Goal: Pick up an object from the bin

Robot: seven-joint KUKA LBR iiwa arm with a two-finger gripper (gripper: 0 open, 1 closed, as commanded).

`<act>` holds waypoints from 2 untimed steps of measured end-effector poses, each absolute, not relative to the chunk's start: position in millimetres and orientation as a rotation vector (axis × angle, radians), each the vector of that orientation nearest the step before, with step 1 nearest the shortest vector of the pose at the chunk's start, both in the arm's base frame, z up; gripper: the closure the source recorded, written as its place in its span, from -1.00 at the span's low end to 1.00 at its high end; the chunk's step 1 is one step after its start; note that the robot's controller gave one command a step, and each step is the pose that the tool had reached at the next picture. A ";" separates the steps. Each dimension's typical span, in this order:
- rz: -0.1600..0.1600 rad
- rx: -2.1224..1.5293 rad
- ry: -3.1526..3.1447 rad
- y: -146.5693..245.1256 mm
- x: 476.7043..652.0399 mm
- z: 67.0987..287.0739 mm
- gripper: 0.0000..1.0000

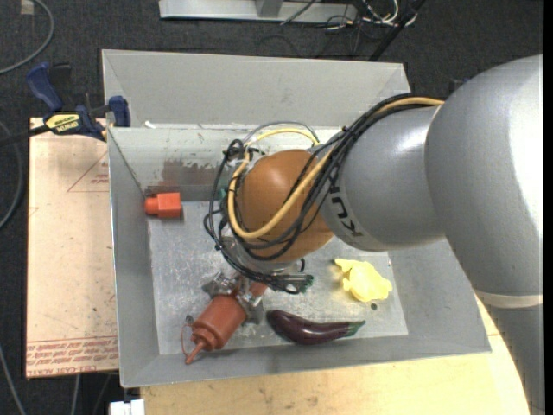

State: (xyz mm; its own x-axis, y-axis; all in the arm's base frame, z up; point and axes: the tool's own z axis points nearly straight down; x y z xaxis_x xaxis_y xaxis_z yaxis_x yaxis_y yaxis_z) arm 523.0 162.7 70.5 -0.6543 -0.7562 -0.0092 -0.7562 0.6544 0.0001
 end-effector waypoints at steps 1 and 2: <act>0.006 -1.302 2.850 162.8 523.1 70.6 1.00; 0.008 -1.303 2.854 162.6 521.7 75.4 1.00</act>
Offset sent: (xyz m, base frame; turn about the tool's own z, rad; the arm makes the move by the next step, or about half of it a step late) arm 0.0001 0.0000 0.0568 0.0000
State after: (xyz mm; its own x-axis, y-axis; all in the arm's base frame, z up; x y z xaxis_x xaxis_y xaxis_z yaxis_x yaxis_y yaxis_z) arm 521.7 162.6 75.4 -0.6548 -0.7558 -0.0059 -0.7558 0.6548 0.0029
